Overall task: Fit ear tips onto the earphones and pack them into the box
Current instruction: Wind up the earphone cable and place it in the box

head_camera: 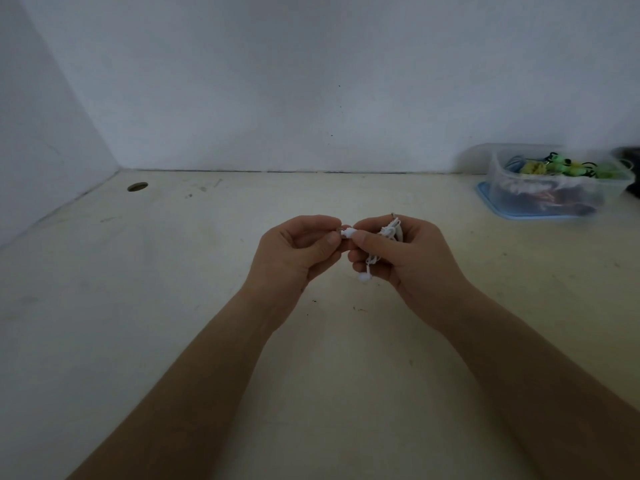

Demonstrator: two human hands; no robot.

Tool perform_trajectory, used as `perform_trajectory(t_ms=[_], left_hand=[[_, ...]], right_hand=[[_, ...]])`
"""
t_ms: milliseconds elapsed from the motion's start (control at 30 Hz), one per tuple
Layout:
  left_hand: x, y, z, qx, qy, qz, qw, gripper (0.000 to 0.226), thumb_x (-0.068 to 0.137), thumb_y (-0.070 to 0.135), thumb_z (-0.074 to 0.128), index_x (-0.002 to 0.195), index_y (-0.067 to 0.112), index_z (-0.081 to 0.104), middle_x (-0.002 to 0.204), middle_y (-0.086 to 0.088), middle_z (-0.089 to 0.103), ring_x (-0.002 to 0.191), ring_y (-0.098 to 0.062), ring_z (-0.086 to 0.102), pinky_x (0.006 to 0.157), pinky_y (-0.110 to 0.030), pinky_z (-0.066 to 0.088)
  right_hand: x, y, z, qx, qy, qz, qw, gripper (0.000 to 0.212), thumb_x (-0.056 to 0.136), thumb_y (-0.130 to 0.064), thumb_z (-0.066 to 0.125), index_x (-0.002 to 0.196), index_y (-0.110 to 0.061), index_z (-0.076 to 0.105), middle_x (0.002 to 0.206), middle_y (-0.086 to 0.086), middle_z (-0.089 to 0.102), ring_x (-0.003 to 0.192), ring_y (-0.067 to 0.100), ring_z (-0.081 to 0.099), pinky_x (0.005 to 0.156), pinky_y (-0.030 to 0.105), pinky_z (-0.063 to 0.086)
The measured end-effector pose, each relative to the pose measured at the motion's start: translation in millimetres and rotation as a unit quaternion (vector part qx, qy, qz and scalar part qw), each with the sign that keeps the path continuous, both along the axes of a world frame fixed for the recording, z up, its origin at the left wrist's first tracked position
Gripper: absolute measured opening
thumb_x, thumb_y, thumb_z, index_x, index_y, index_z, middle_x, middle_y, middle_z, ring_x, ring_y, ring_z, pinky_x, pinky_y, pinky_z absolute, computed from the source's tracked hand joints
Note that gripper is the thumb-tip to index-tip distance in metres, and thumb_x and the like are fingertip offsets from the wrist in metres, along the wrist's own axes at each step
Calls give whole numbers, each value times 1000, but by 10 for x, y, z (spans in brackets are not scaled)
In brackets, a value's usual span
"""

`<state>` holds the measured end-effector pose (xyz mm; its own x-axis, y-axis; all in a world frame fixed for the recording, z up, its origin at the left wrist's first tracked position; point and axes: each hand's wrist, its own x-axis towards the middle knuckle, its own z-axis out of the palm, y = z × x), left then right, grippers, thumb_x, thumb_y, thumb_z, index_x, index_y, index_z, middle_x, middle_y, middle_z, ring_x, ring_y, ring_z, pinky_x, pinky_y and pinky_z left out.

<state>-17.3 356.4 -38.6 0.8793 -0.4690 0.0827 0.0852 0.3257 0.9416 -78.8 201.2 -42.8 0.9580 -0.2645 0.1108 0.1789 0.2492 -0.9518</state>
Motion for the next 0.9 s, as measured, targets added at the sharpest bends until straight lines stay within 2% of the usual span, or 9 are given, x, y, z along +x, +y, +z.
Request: perform_trajectory(t_ms=[367,500,767,900], left_hand=[[-16,15,22,52,-23,8,998,19,88,-4,62,93,11,72,90,-10,77,88,-19,75,69,-19,56],[-6,55,45,94,-67,5,993,19,88,-5,63,95,10,71,92,-10,77,91,-22,75,71,-21,57],[4,114,87,135,-115,5,984,17,85,-5,67,95,7,72,88,-9,78,87,-22,76,71,-24,58],[7,139,98,147,-130,-4,981,16,81,-2,71,94,7,72,86,-9,78,85,-21,75,70,-24,58]], right_hand=[[2,-26,-16,-33,15,-13,999,17,83,-7,75,95,4,70,72,13,70,67,23,68,68,35,57],[1,-37,4,-41,26,-9,999,15,82,-8,75,93,2,71,70,12,68,64,22,66,65,32,57],[-18,-75,48,-37,50,46,997,9,85,-4,72,92,2,71,76,16,66,64,20,63,60,30,56],[-38,-105,83,-22,64,89,994,20,76,-10,75,92,3,71,78,15,65,64,17,62,59,27,55]])
